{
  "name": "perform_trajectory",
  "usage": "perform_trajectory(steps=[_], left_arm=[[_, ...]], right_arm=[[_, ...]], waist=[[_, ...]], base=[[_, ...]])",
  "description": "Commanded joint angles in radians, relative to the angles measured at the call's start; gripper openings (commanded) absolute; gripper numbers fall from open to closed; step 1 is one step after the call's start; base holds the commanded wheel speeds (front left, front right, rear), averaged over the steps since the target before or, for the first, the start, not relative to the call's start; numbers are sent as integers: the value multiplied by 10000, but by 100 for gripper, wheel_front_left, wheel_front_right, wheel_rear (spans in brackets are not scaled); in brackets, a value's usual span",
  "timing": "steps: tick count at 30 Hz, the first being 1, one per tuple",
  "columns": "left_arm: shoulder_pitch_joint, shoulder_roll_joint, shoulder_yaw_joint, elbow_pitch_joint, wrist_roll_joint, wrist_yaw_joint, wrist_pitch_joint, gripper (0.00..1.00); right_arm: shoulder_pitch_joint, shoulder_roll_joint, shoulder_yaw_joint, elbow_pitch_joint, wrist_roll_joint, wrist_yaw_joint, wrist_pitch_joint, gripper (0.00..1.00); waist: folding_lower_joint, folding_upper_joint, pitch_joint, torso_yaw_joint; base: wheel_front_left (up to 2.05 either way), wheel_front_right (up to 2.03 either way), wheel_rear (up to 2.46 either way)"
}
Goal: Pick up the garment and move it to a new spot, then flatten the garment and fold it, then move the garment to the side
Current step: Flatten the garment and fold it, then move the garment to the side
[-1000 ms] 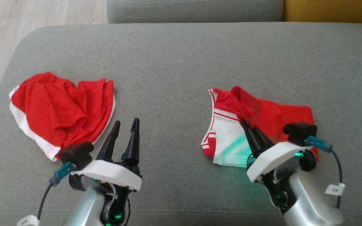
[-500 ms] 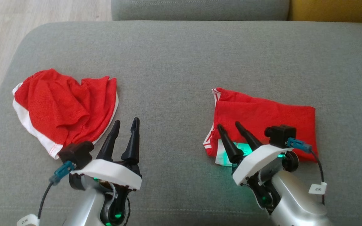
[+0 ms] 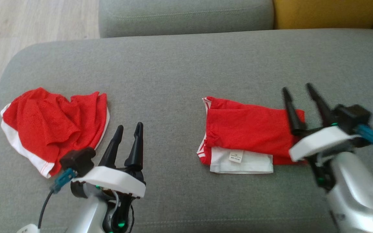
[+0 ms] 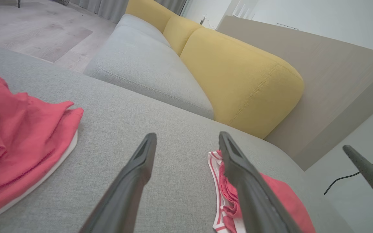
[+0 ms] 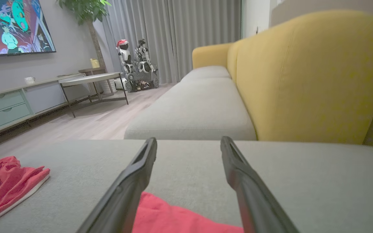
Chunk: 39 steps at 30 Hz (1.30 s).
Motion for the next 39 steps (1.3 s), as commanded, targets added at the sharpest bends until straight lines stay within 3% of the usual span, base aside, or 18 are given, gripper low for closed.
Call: perform_trajectory(steps=[1, 6, 10, 22, 30, 39], left_arm=[[-197, 41, 370, -392, -83, 30, -124, 100], [-142, 41, 352, -522, -72, 8, -124, 100], [-6, 41, 448, -658, -56, -50, -124, 100], [646, 41, 1086, -1389, 690, -158, -124, 100], [646, 41, 1071, -1526, 799, -190, -124, 100], [334, 41, 871, -1522, 812, -260, -124, 100]], right_arm=[[84, -286, -43, -667, -358, -7, -264, 100], [935, -570, -1189, -1313, -853, -7, -479, 100], [1588, -342, -1852, -1815, -1193, -7, -558, 100], [2443, 323, -2590, -2560, -1995, -7, -740, 100], [2436, 427, -2631, -2481, -1934, -7, -652, 100], [1851, 615, -2800, -1184, -828, -7, -143, 100]], waist=[[0, -1, -64, -105], [0, -1, -90, -206], [0, -1, -98, -276], [0, -1, 52, -438], [0, -1, 188, -364], [0, -1, 820, -136]], base=[[0, 0, 0], [0, 0, 0], [0, 0, 0], [0, 0, 0], [0, 0, 0], [0, 0, 0]])
